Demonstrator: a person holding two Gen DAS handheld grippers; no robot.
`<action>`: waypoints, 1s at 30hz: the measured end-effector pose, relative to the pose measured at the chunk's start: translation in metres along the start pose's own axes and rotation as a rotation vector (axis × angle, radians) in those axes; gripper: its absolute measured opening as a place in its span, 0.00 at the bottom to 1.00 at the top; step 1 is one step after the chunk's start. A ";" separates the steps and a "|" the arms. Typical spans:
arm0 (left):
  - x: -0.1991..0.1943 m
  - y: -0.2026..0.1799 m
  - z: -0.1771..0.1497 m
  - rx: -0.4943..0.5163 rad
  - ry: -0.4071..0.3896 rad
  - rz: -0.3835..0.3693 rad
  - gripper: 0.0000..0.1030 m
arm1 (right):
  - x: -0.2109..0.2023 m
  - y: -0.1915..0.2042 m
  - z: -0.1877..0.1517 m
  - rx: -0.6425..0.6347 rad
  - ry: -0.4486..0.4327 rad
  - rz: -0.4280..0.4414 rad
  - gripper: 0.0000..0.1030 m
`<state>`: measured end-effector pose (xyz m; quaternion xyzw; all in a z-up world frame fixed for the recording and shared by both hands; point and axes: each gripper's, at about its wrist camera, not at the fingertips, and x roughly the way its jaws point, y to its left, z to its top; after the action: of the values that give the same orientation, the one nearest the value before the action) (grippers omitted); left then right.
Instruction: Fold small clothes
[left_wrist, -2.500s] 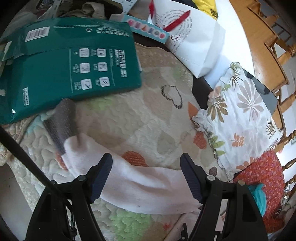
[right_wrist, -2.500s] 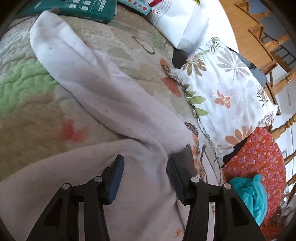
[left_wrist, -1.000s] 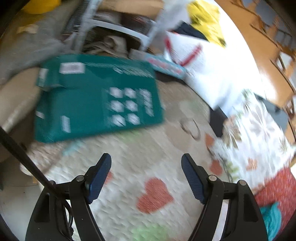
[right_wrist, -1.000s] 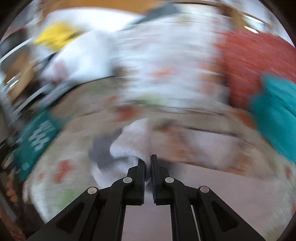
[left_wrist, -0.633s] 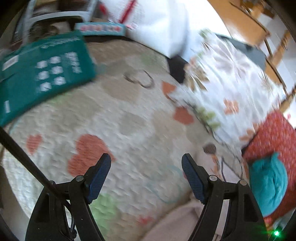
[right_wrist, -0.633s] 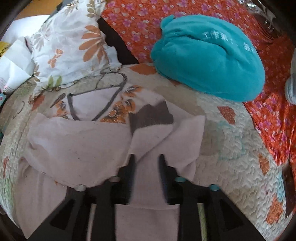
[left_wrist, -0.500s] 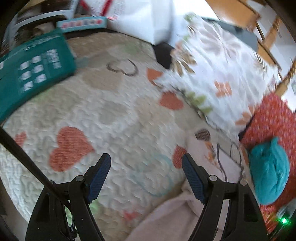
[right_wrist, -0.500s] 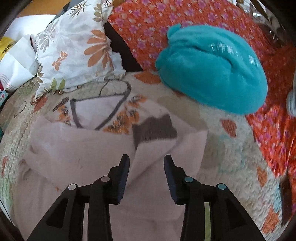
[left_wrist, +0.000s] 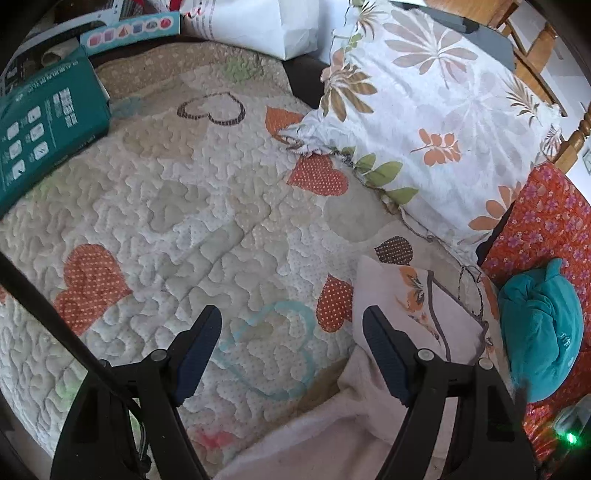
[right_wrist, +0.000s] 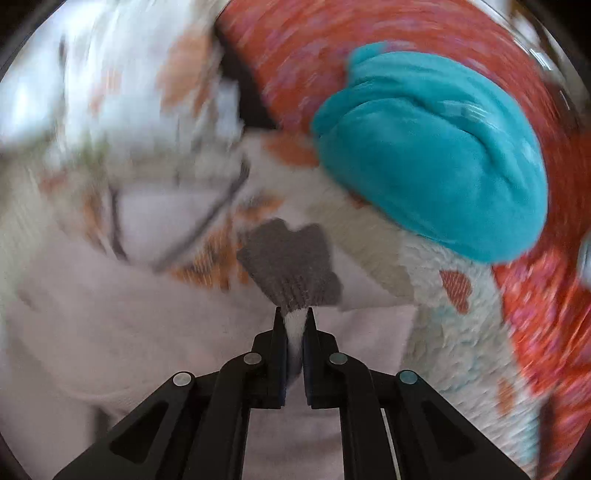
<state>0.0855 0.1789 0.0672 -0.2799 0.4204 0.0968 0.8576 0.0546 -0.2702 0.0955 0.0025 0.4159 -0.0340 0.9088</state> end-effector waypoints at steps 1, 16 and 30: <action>0.004 0.000 0.000 -0.001 0.011 -0.007 0.75 | -0.008 -0.021 -0.009 0.073 -0.021 -0.013 0.13; 0.056 -0.042 -0.051 0.247 0.280 -0.043 0.68 | -0.045 -0.023 -0.020 0.038 -0.048 0.122 0.38; 0.043 -0.008 -0.065 0.167 0.371 -0.172 0.04 | 0.081 0.285 0.069 -0.419 0.248 0.495 0.59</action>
<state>0.0723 0.1327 0.0049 -0.2559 0.5520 -0.0651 0.7909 0.1776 0.0066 0.0732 -0.0791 0.5077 0.2742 0.8129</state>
